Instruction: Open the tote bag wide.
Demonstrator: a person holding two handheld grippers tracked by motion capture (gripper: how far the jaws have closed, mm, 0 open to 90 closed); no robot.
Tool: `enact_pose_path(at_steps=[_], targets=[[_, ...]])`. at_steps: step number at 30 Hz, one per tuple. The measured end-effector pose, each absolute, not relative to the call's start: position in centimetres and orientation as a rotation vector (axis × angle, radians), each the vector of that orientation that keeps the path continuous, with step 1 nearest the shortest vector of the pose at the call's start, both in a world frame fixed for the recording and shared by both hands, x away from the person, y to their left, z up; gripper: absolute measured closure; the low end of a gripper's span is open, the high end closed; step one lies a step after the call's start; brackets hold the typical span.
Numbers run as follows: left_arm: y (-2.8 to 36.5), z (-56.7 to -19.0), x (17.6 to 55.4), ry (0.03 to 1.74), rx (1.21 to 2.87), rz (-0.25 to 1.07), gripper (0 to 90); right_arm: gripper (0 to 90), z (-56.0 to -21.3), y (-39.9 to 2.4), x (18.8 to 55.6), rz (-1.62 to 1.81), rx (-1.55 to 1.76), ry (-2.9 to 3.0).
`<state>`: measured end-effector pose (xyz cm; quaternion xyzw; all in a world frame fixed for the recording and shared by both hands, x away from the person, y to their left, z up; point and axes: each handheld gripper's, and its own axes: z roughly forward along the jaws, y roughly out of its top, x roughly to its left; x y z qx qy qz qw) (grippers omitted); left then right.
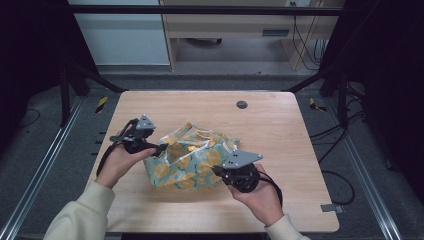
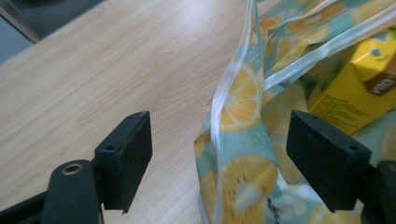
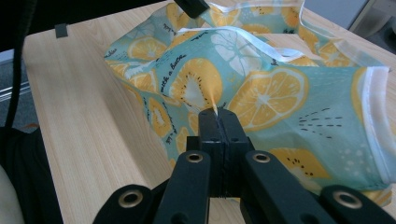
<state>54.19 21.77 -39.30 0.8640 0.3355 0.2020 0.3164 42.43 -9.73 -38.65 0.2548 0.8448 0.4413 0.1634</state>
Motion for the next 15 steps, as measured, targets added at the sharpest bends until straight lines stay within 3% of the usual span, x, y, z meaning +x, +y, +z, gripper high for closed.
enact_pose_path(at_steps=[11,14,15], targets=[[19.5,-41.4,56.8,0.871,2.385,0.479,20.1,90.0,-39.4,-10.0,42.6,1.27,0.743,2.42],[19.2,-42.0,56.8,0.875,2.423,0.491,27.3,90.0,-39.5,-10.1,42.7,1.269,0.749,2.422],[19.2,-42.0,56.8,0.872,2.427,0.491,34.8,90.0,-39.6,-10.1,42.7,1.272,0.749,2.422]])
